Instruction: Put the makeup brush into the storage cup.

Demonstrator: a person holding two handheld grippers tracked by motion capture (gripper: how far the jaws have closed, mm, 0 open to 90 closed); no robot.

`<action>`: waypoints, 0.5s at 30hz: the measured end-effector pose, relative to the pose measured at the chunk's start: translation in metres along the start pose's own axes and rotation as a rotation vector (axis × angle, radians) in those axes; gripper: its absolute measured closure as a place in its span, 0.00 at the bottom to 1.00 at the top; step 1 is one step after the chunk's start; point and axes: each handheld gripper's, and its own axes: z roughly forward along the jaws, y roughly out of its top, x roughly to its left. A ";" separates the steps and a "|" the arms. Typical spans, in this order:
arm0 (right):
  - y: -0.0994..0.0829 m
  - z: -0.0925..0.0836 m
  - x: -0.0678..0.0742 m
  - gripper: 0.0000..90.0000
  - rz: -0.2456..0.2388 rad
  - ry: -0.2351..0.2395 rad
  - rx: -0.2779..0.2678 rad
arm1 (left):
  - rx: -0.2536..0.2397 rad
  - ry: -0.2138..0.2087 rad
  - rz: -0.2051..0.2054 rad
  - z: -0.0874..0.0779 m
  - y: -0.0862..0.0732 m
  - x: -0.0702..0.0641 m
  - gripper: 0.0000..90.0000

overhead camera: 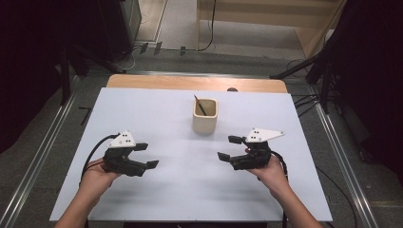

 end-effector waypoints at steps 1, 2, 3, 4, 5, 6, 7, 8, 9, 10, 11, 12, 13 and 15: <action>-0.001 -0.001 0.000 0.25 0.001 -0.005 -0.004 | 0.000 0.000 0.000 0.000 0.000 0.000 0.27; -0.002 -0.003 0.000 0.25 0.002 -0.008 -0.006 | 0.000 0.001 0.001 0.000 0.000 0.000 0.27; -0.003 -0.005 0.000 0.25 0.002 -0.009 -0.007 | -0.002 0.003 0.004 -0.001 0.000 0.000 0.27; -0.004 -0.007 0.000 0.26 0.007 -0.011 -0.008 | -0.005 0.001 0.004 -0.001 0.000 0.000 0.27; -0.005 -0.009 -0.001 0.25 0.002 -0.013 -0.011 | -0.006 0.001 0.002 -0.001 0.000 0.000 0.27; -0.006 -0.010 -0.001 0.25 0.004 -0.011 -0.012 | -0.007 0.001 0.003 -0.001 0.000 0.000 0.27; -0.008 -0.012 -0.001 0.25 0.004 -0.015 -0.014 | -0.009 0.002 0.003 -0.001 0.000 0.000 0.27; -0.009 -0.014 -0.002 0.25 0.004 -0.013 -0.014 | -0.008 0.003 0.007 -0.001 0.000 0.000 0.27; -0.010 -0.015 -0.002 0.25 0.006 -0.013 -0.016 | -0.007 0.003 0.008 -0.001 0.000 0.000 0.27; -0.011 -0.016 -0.002 0.25 0.004 -0.014 -0.016 | -0.009 0.002 0.009 -0.001 0.000 0.000 0.27; -0.012 -0.018 -0.002 0.25 0.003 -0.017 -0.014 | -0.011 0.002 0.010 -0.001 0.000 0.000 0.27; -0.013 -0.019 -0.002 0.25 0.002 -0.018 -0.013 | -0.009 0.001 0.010 -0.001 0.000 0.001 0.27; -0.014 -0.020 -0.003 0.25 0.002 -0.018 -0.009 | -0.010 0.000 0.010 -0.001 -0.001 0.001 0.27; -0.016 -0.023 -0.003 0.25 -0.004 -0.024 -0.004 | -0.011 -0.001 0.011 -0.001 -0.001 0.001 0.27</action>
